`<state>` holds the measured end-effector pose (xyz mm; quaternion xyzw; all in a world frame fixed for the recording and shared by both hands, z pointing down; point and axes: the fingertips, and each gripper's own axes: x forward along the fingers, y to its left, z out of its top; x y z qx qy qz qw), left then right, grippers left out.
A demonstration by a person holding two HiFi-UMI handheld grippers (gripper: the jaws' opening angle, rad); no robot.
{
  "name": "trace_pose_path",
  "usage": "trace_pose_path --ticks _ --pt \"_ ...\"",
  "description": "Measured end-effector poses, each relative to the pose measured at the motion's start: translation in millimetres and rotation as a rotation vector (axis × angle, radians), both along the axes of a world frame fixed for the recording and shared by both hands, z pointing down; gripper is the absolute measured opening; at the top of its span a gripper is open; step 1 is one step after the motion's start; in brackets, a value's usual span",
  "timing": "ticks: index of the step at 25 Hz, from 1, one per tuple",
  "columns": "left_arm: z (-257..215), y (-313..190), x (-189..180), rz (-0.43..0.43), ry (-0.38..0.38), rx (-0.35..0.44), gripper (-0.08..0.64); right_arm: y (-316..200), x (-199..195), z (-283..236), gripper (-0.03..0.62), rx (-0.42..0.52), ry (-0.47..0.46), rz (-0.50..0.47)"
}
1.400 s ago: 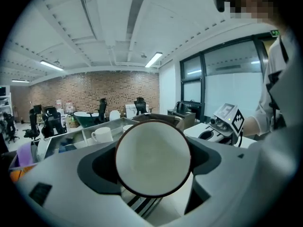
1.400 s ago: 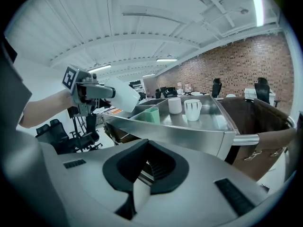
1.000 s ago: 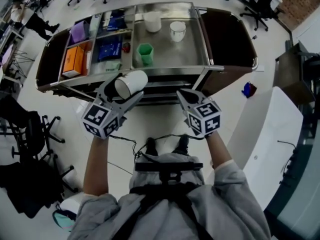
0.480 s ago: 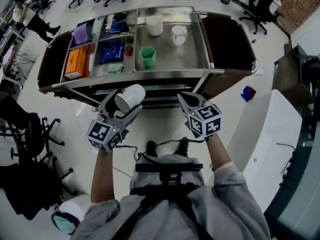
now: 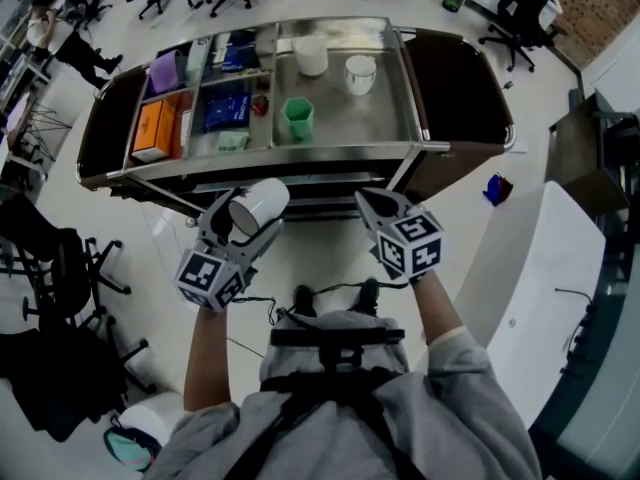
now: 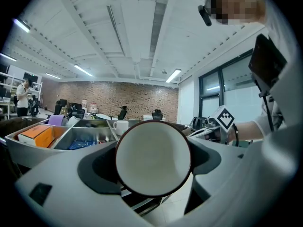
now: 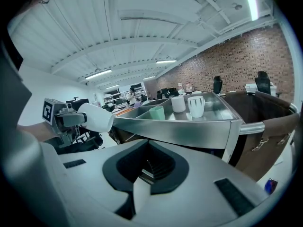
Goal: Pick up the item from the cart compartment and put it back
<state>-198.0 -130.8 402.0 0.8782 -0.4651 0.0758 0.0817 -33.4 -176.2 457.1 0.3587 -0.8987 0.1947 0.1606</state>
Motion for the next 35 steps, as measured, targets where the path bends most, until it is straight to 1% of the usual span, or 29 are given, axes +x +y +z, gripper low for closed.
trace_pose_path --ticks 8,13,21,30,35 --pt "6.1 -2.0 0.0 0.0 0.002 -0.029 0.414 -2.0 1.3 2.3 0.009 -0.003 0.002 0.002" --pt "4.6 -6.4 2.3 -0.002 0.009 -0.033 0.414 -3.0 3.6 1.8 0.009 -0.002 0.003 0.004" --pt "-1.3 -18.6 9.8 0.027 -0.003 -0.038 0.414 -7.8 5.1 -1.7 0.009 0.006 0.003 0.007" --pt "-17.9 -46.0 25.6 0.097 -0.037 -0.038 0.414 -16.0 1.9 -10.6 0.009 0.033 0.022 -0.001" --pt "-30.9 -69.1 40.4 0.168 -0.108 -0.036 0.414 -22.6 -0.3 -17.0 0.009 0.047 0.027 -0.018"
